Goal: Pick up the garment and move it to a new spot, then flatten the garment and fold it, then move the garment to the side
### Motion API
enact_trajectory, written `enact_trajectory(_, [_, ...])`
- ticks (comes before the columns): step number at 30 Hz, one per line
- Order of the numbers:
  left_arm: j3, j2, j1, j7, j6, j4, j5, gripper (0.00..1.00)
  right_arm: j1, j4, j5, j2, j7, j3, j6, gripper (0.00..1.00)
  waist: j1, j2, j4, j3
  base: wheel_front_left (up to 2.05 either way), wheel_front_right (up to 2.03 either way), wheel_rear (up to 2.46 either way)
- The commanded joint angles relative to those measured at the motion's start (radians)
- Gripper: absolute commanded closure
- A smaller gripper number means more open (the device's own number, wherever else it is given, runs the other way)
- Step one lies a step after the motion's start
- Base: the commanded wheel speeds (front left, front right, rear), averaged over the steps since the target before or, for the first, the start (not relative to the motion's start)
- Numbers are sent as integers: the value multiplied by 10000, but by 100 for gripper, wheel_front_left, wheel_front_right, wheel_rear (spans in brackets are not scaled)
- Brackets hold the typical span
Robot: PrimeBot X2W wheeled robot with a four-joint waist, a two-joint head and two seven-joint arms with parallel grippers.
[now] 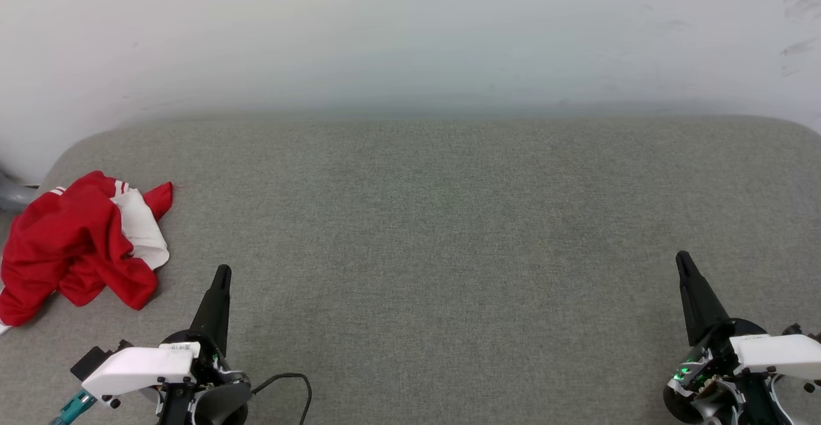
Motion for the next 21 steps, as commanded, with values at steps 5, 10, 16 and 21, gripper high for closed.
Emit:
enact_trajectory(5, [27, -22, -54, 46, -31, -11, 13, 100, -108, 4, 40, 39, 13, -3, -5, 100, 0, 0, 0, 0, 0, 0, 0])
enact_trajectory(10, [27, -22, -54, 45, -31, -11, 12, 100, -108, 4, 40, 39, 13, -3, -3, 100, 0, 0, 0, 0, 0, 0, 0])
enact_trajectory(16, [26, -22, -54, 45, -31, -11, 12, 100, -108, 4, 40, 39, 13, -3, -3, 100, 0, 0, 0, 0, 0, 0, 0])
enact_trajectory(21, [26, -22, -54, 45, -31, -11, 12, 100, -108, 4, 40, 39, 13, -3, -5, 100, 0, 0, 0, 0, 0, 0, 0])
